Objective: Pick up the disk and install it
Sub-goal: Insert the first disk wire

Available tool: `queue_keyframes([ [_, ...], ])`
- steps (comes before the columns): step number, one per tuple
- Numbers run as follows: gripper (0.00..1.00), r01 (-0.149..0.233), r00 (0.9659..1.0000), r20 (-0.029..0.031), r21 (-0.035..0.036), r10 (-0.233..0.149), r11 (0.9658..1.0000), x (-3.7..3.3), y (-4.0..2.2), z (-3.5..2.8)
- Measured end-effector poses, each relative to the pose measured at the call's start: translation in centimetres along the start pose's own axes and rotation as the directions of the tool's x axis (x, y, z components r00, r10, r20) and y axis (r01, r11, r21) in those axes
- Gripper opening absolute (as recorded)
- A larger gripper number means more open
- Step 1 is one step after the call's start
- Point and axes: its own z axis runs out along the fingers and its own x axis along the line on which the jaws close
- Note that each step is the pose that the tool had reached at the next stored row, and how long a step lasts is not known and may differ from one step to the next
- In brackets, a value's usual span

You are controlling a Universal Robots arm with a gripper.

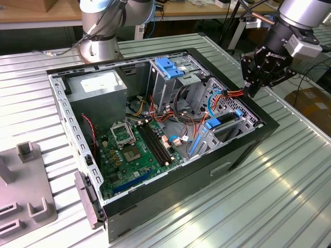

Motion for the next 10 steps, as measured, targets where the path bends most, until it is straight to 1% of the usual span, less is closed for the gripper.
queue_keyframes([
  [4, 0.25, 0.001, 1.0, -0.0011, -0.0005, -0.001, 1.0, -0.15, -0.57, 0.16],
  [5, 0.31, 0.001, 1.0, -0.0018, -0.0003, -0.001, 1.0, -0.19, -0.67, 0.2],
  [6, 0.31, 0.001, 1.0, -0.0024, -0.0002, -0.001, 1.0, -0.21, -0.75, 0.23],
  [7, 0.38, 0.001, 1.0, -0.0029, 0.0001, -0.001, 1.0, -0.22, -0.81, 0.27],
  [10, 0.38, 0.001, 1.0, -0.0049, 0.0012, -0.001, 1.0, -0.24, -0.98, 0.37],
])
